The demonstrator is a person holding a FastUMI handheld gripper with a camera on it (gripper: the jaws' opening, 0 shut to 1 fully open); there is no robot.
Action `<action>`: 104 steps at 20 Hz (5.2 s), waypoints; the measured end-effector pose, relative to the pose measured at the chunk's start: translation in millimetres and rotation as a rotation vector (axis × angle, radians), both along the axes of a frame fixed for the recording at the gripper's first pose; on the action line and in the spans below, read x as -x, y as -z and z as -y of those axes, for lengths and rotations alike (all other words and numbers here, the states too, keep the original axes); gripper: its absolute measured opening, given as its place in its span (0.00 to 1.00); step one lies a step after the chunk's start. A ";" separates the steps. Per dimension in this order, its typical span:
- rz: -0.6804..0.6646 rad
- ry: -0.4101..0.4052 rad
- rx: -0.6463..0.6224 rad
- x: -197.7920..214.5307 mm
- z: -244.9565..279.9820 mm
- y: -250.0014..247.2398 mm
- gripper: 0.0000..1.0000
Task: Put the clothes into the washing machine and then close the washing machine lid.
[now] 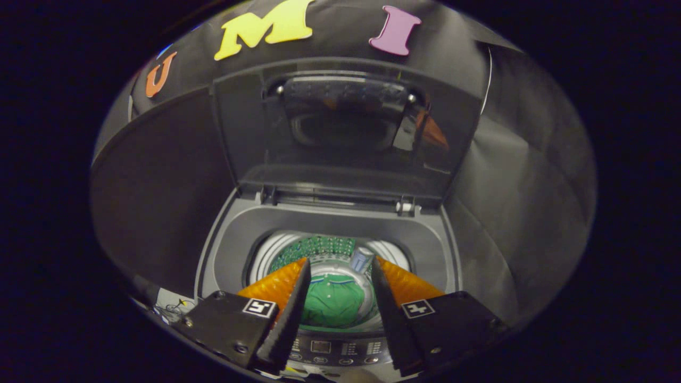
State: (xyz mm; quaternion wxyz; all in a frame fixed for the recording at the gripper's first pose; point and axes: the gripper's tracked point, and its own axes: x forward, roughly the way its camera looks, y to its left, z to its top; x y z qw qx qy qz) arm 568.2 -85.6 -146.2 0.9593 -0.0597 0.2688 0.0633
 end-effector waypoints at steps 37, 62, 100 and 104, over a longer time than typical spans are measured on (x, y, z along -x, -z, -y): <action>0.302 -0.015 -0.113 -152.2 -50.9 -202.3 0.81; 0.637 0.015 -0.172 -110.3 -40.2 -188.5 0.90; 0.330 -0.053 -0.126 79.4 -41.9 -25.3 0.92; 0.334 -0.040 -0.121 146.6 -41.3 -14.6 0.92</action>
